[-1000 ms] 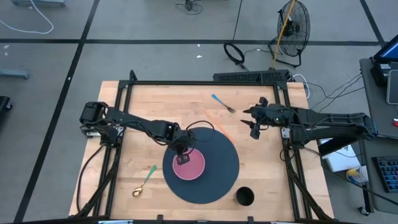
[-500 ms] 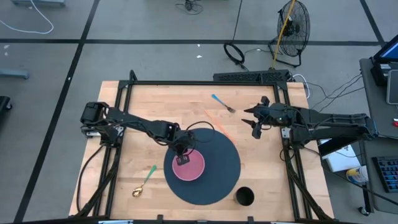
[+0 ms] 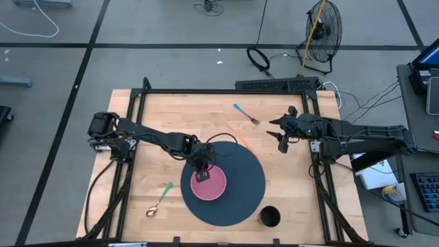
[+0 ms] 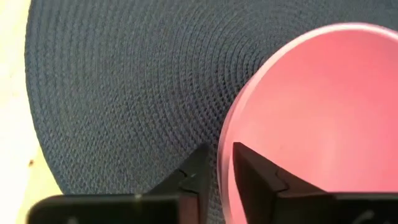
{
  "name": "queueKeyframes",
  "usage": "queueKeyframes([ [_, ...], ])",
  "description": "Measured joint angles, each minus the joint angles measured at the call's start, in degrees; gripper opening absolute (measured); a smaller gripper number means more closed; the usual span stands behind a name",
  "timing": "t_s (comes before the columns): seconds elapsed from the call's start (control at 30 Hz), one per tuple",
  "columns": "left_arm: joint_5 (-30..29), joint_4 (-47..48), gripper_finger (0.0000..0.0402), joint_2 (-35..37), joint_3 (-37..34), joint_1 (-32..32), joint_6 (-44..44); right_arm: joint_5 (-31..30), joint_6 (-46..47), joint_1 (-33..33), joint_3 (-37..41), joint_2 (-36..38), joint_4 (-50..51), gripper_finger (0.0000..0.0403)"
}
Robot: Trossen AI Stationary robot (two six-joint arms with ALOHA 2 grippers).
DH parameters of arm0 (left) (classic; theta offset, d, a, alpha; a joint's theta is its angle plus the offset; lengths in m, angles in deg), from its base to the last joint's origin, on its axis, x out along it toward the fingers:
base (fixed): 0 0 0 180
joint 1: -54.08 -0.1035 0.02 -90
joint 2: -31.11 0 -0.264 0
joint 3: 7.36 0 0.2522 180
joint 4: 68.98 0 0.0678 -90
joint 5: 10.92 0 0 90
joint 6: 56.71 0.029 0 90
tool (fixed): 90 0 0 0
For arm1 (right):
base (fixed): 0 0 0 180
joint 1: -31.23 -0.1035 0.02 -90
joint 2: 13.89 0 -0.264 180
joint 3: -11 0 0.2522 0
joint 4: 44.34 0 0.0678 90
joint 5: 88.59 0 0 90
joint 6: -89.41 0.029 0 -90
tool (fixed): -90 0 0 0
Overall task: Pick & Place Utensil
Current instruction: Put the pink bowl on the blue mat, then put the green spoon into the pink bowl on the blue mat
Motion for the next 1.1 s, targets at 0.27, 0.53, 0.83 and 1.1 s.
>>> queueKeyframes([
  [0.27,1.11,-1.12,0.0152,2.18,-0.09,0.1,0.98,0.02,0.02,0.0,0.0,0.0,0.0,0.0199],
  [0.53,-7.66,4.32,0.0194,12.6,-0.02,-0.07,4.12,0.0,0.04,0.0,-0.02,0.02,-0.46,0.0199],
  [0.83,-23.82,17.3,0.018,26.18,-1.86,2.8,-1.11,1.62,1.53,-0.04,-0.02,-1.05,-0.26,0.0199],
  [1.1,-28.4,13.98,0.0166,33.78,-13.65,6.09,-9.4,4.39,0.21,0.36,-4.44,-7.76,-1.3,0.0199],
])
